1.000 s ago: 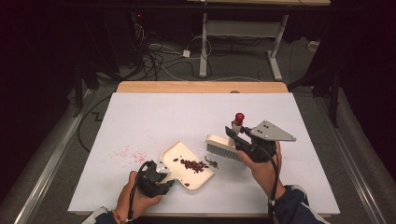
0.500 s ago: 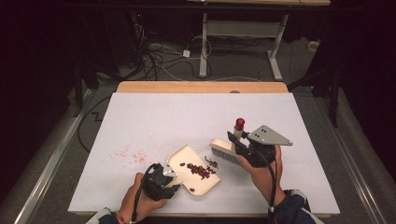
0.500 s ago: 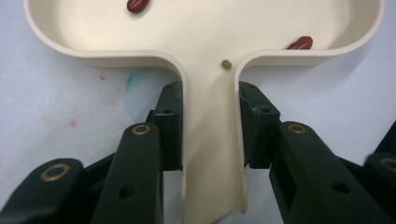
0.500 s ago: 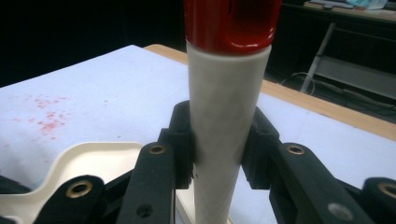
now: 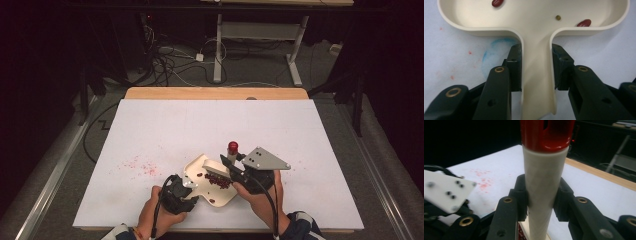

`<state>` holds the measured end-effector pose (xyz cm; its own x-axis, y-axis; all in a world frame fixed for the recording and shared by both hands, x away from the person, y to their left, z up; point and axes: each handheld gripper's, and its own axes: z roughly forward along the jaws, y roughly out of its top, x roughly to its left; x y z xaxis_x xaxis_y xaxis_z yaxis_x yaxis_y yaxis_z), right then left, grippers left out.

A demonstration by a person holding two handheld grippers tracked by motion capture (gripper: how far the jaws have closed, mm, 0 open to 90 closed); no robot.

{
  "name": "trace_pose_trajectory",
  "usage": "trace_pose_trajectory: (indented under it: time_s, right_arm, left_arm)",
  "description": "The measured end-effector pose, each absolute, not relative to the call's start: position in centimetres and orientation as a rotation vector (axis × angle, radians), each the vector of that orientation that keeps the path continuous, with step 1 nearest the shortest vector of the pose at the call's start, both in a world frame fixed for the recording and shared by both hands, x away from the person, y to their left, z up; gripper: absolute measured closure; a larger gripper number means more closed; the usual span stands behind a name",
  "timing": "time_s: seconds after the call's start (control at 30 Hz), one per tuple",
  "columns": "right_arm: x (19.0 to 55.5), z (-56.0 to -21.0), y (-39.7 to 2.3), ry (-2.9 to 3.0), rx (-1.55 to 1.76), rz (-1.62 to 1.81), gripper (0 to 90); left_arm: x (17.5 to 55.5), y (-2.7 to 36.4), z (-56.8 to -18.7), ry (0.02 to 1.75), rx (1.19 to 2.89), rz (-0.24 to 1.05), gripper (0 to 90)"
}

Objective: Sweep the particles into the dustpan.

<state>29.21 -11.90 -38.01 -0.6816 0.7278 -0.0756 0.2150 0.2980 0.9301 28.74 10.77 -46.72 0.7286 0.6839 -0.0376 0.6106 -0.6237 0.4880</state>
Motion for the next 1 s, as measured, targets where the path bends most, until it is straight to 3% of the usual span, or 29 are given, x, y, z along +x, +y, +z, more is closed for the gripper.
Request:
trace_pose_trajectory:
  time_s: [0.57, 1.0]
  right_arm:
    - [29.9, -36.5, -13.8, 2.062, 0.812, 1.557, 69.9]
    - [30.9, -35.3, -17.3, 1.948, 0.813, 1.454, 69.9]
  left_arm:
    - [29.2, 11.3, -46.8, 0.991, 2.439, 0.218, 63.4]
    - [29.5, 12.3, -46.8, 0.99, 2.447, 0.213, 63.4]
